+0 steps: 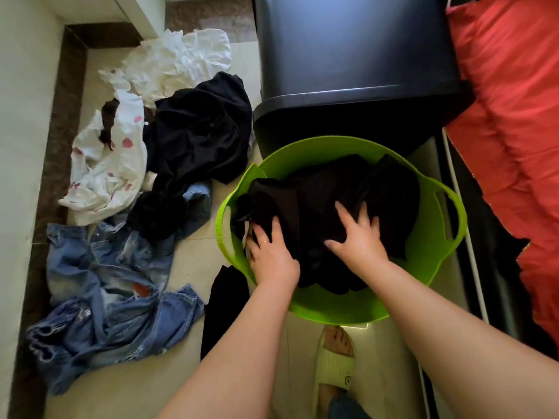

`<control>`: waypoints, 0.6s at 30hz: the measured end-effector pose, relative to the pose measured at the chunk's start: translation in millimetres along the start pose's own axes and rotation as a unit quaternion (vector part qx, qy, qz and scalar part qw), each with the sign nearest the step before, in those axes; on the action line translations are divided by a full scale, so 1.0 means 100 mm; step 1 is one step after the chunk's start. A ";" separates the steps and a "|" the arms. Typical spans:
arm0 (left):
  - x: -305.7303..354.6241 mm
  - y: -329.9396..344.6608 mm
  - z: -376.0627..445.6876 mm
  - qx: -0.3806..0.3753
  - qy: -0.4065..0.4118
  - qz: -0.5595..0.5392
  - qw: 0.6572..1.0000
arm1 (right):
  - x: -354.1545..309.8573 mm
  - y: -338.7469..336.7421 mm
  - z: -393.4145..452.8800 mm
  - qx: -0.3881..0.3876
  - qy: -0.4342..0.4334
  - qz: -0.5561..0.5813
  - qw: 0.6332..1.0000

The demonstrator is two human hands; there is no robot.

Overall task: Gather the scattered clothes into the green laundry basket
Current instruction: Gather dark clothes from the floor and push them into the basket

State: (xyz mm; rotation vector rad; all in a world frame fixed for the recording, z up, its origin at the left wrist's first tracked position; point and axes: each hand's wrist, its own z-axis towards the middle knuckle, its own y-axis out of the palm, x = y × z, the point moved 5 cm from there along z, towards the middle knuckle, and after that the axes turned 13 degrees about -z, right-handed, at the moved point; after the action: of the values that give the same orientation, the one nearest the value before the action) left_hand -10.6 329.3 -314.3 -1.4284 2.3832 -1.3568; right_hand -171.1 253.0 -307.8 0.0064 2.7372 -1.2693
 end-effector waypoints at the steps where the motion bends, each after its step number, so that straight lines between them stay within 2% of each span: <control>1: -0.05 0.02 0.09 -0.047 -0.007 0.009 0.999 | 0.02 0.11 0.05 -0.059 -0.002 -0.019 0.998; 3: -0.21 0.10 0.31 -0.138 -0.032 0.010 0.990 | 0.08 0.33 0.12 -0.157 -0.008 -0.055 0.986; 5: -0.33 0.13 0.46 -0.187 -0.046 0.003 0.981 | 0.13 0.45 0.16 -0.197 -0.006 -0.061 0.978; 6: -0.35 0.14 0.51 -0.191 -0.045 -0.001 0.981 | 0.13 0.46 0.17 -0.193 0.001 -0.055 0.980; 10: -0.34 0.18 0.47 -0.179 -0.028 -0.031 0.983 | -0.03 0.39 0.07 -0.104 0.091 -0.019 0.990; 13: -0.30 0.09 0.27 -0.122 0.006 -0.054 0.991 | -0.34 0.34 -0.15 -0.009 0.127 -0.042 0.991; 16: -0.25 -0.17 0.05 -0.051 0.060 -0.101 0.992 | -0.79 0.35 -0.33 0.092 0.046 -0.042 0.994; 18: -0.36 -0.41 -0.05 -0.020 0.077 -0.148 0.986 | -1.17 0.38 -0.45 0.121 -0.032 0.014 0.992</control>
State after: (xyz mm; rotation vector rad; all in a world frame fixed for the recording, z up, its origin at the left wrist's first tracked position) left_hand 36.2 351.0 -295.4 -1.8127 2.3733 -1.5415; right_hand -58.2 317.9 -294.6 0.0275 2.5049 -1.5552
